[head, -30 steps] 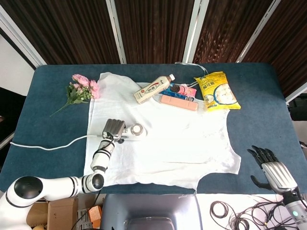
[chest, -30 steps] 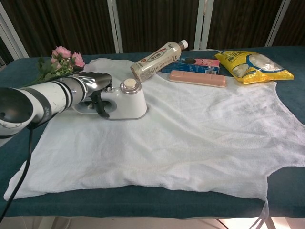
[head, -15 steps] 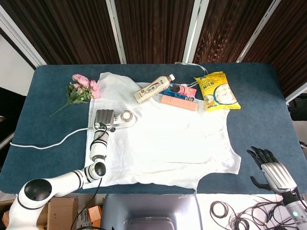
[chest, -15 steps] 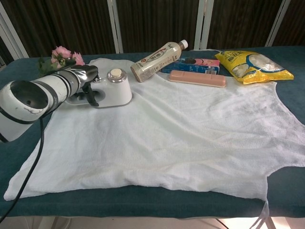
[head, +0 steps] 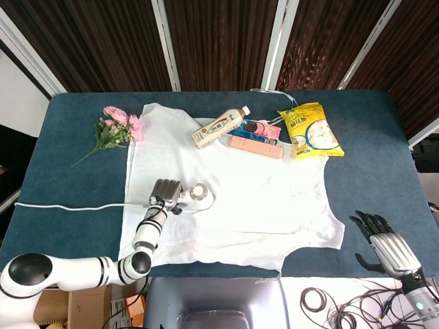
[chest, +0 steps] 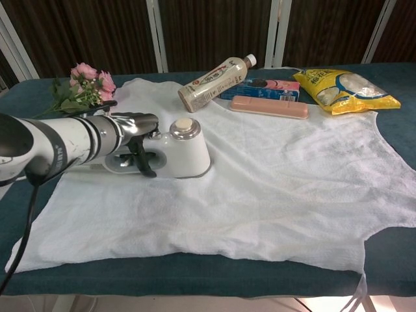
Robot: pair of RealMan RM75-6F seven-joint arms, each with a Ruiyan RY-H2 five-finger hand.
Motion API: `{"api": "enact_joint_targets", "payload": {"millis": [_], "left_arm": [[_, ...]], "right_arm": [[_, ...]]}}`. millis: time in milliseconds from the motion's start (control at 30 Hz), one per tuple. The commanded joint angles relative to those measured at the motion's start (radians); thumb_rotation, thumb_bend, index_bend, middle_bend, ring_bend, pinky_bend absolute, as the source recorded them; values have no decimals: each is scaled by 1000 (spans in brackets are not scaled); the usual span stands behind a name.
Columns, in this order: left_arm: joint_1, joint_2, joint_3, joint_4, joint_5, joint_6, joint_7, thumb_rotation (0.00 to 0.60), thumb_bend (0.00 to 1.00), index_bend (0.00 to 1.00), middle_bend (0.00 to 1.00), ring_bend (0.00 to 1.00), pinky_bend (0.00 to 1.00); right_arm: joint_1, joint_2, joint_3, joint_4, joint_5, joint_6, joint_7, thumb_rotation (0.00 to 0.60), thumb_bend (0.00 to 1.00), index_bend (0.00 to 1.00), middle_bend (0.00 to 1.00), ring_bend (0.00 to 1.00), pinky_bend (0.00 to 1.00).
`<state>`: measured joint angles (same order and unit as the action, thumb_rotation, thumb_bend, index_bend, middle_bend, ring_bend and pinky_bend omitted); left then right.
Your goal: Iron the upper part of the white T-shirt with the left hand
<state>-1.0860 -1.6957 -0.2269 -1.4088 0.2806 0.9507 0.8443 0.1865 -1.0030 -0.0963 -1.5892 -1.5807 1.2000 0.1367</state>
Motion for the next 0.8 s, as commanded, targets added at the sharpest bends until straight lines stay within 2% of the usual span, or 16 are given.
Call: {"api": "enact_joint_targets", "payload": {"millis": [33, 200, 467, 667, 800], "left_arm": [[20, 46, 56, -158, 40, 90, 39, 600, 456, 998, 793, 791, 671], [36, 75, 91, -273, 113, 181, 57, 600, 456, 998, 792, 791, 672], [69, 154, 82, -321, 110, 257, 54, 600, 455, 998, 792, 790, 671], [97, 214, 74, -267, 95, 259, 36, 600, 454, 998, 792, 790, 671], [129, 250, 85, -177, 52, 215, 20, 600, 450, 998, 792, 790, 671]], "right_arm": [[0, -1, -1, 0, 0, -1, -3, 600, 314, 0, 0, 0, 0], [1, -4, -4, -3, -4, -3, -12, 600, 314, 0, 0, 0, 0], [1, -6, -4, -5, -4, -3, -20, 600, 314, 0, 0, 0, 0], [1, -7, -4, -6, -2, -5, -23, 600, 314, 0, 0, 0, 0], [-1, -5, -4, -6, -1, -1, -19, 600, 314, 0, 0, 0, 0]]}}
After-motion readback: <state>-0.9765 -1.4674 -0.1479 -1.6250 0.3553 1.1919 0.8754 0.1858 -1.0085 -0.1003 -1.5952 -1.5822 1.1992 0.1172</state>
